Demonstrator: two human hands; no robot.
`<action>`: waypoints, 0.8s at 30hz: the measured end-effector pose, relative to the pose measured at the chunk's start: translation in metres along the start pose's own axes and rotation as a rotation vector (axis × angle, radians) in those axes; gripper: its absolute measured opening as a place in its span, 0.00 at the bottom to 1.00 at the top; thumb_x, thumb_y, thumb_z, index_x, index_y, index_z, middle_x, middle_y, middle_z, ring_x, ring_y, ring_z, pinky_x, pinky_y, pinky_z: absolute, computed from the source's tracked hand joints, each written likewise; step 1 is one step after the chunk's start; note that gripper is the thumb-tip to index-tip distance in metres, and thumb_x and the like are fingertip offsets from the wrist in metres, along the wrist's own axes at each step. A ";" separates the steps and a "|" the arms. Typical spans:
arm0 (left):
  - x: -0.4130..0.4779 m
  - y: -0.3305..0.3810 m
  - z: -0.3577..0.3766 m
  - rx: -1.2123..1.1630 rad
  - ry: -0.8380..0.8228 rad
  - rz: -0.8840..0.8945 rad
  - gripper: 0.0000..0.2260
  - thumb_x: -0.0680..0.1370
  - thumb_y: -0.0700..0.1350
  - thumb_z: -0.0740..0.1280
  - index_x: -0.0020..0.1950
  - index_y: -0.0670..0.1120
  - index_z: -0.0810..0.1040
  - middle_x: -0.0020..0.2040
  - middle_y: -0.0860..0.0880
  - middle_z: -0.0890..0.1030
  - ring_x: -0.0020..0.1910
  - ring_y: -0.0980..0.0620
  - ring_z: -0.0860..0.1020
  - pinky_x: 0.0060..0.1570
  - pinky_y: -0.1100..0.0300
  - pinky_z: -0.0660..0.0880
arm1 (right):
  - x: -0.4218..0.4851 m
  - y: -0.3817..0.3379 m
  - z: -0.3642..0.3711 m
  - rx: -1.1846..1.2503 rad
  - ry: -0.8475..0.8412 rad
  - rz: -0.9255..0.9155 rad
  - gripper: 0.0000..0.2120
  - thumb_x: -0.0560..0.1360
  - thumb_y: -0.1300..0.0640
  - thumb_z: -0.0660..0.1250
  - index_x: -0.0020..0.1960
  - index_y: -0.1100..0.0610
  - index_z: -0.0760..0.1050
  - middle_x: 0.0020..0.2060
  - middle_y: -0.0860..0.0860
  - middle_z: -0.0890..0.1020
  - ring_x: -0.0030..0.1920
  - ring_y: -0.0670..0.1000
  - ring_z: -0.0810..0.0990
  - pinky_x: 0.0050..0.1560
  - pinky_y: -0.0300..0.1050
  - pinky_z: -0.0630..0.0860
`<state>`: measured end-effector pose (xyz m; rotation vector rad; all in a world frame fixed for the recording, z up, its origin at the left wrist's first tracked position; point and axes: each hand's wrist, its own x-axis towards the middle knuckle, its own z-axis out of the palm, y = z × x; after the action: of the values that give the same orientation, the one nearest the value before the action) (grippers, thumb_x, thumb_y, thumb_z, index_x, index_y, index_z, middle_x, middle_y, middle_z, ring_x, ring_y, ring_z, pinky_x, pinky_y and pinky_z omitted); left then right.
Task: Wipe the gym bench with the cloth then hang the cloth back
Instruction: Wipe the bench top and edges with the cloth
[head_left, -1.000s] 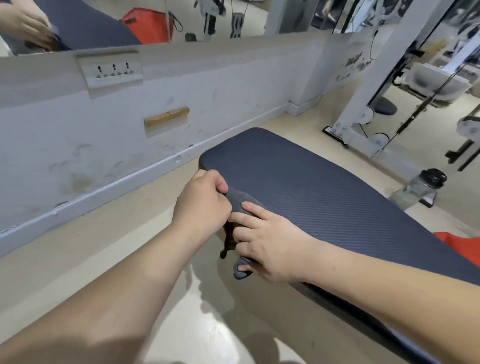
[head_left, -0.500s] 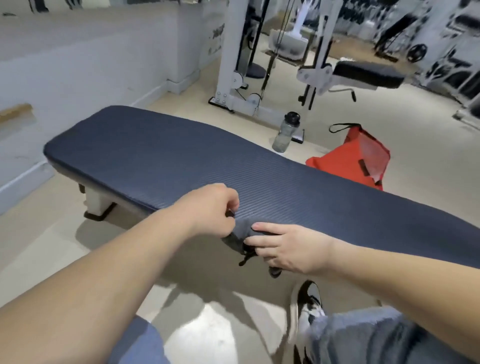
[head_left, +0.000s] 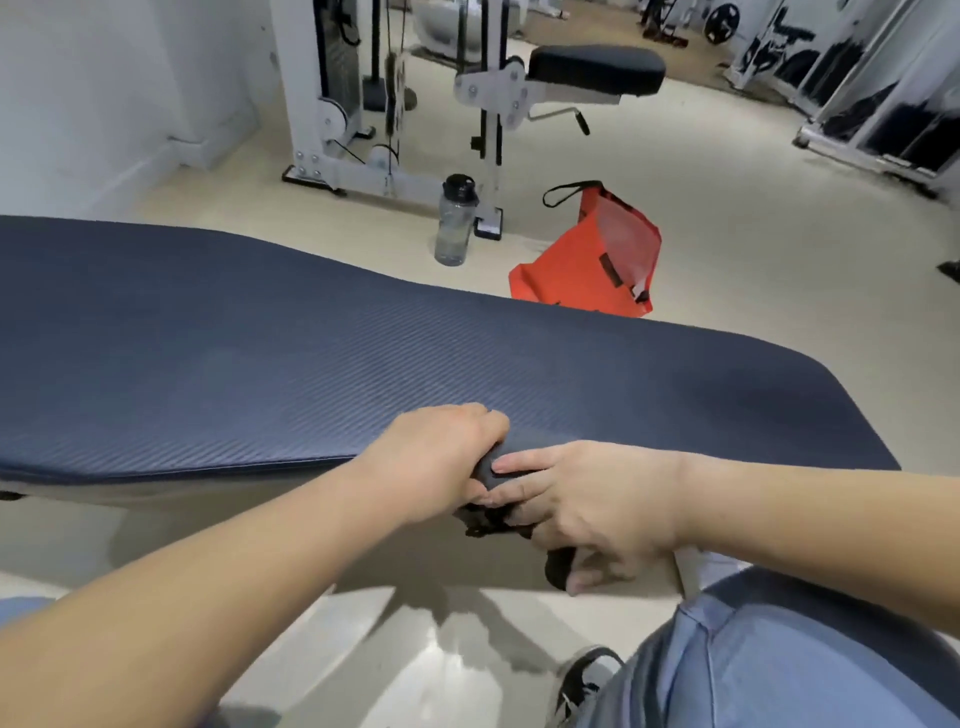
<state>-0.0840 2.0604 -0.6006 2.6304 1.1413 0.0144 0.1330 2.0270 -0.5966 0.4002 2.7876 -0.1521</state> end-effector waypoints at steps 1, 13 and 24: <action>0.005 0.005 0.003 0.003 -0.003 0.029 0.14 0.75 0.51 0.71 0.55 0.51 0.71 0.52 0.52 0.76 0.52 0.47 0.77 0.43 0.51 0.73 | -0.012 -0.007 -0.002 0.141 0.070 0.099 0.20 0.76 0.39 0.71 0.48 0.57 0.84 0.57 0.53 0.86 0.74 0.55 0.72 0.79 0.57 0.60; 0.054 0.072 0.021 -0.074 0.054 -0.026 0.06 0.66 0.49 0.67 0.40 0.53 0.72 0.34 0.54 0.77 0.37 0.50 0.75 0.33 0.54 0.73 | -0.081 0.005 0.004 0.393 0.290 0.918 0.25 0.66 0.28 0.73 0.52 0.45 0.74 0.44 0.41 0.77 0.45 0.46 0.74 0.41 0.46 0.71; 0.137 0.194 0.023 -0.411 0.114 0.020 0.05 0.69 0.47 0.71 0.40 0.52 0.75 0.36 0.54 0.79 0.38 0.50 0.78 0.37 0.53 0.77 | -0.184 -0.043 0.052 0.845 0.537 1.382 0.06 0.73 0.55 0.66 0.46 0.47 0.70 0.29 0.49 0.84 0.27 0.52 0.83 0.30 0.43 0.73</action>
<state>0.1514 2.0270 -0.5872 2.2974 1.0191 0.3673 0.3029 1.9312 -0.5828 2.6377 1.9927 -0.9316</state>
